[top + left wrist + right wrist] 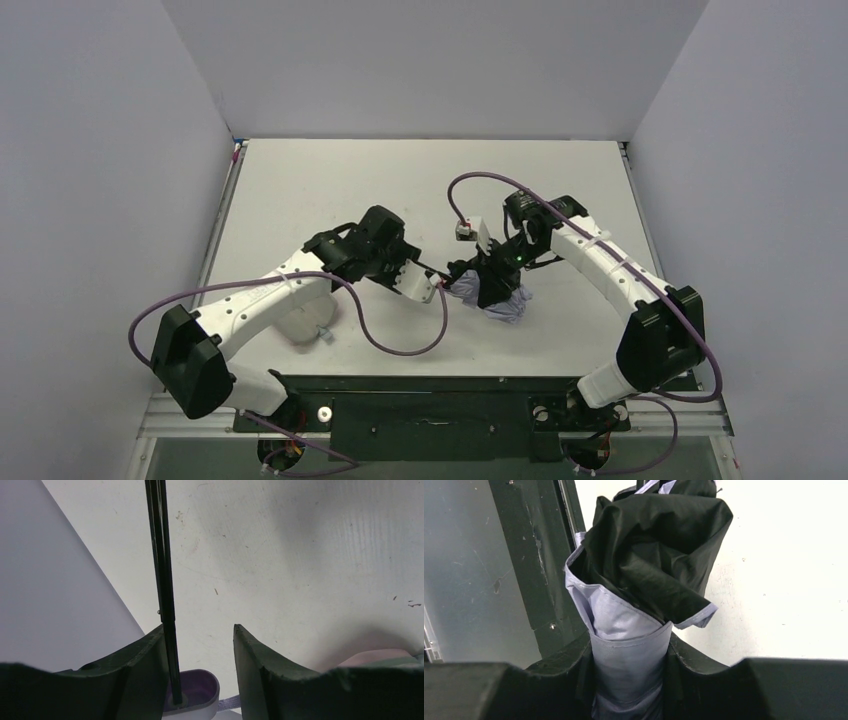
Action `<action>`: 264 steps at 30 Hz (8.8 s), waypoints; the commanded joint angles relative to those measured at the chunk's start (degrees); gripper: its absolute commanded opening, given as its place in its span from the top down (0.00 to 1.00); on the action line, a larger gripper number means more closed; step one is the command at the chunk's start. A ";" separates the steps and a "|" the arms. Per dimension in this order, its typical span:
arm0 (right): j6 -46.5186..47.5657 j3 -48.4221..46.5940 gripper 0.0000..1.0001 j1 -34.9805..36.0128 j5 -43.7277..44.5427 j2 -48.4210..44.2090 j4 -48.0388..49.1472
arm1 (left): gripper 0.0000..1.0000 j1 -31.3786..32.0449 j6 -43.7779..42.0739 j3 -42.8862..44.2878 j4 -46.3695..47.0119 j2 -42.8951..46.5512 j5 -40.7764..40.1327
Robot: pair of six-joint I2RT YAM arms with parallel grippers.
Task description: Open the umbrella
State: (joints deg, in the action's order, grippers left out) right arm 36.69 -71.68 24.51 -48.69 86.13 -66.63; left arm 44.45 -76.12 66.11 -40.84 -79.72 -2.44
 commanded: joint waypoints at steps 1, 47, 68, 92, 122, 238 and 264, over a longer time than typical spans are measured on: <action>4.82 1.09 1.00 0.77 1.47 -4.12 -6.81 | 0.57 -6.50 -1.66 -0.99 2.08 2.10 -7.38; 15.45 1.99 1.00 -10.77 4.48 -1.47 -22.08 | 0.59 -37.15 -18.63 -2.65 8.33 0.07 0.21; -0.07 -10.68 1.00 -10.34 -7.58 3.97 -10.81 | 0.05 -18.21 0.45 12.77 1.84 0.52 27.28; -76.01 -2.28 1.00 -10.76 -6.45 -5.82 71.84 | 0.11 -23.11 98.68 -1.90 45.95 14.02 36.20; -71.49 -3.27 1.00 -0.14 -4.49 -8.60 70.60 | 0.70 -19.92 121.97 -7.10 63.40 6.08 41.08; -47.92 3.94 0.30 -20.26 0.44 -17.71 46.00 | 1.00 -6.29 71.89 4.16 45.75 6.68 32.60; -37.74 4.48 0.36 -10.63 3.40 -21.70 41.42 | 1.00 -5.22 81.03 -15.20 75.04 7.88 23.54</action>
State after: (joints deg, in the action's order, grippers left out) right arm -5.34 -65.58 11.86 -46.83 65.95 -25.26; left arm 39.94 1.10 47.79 24.01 -70.72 20.60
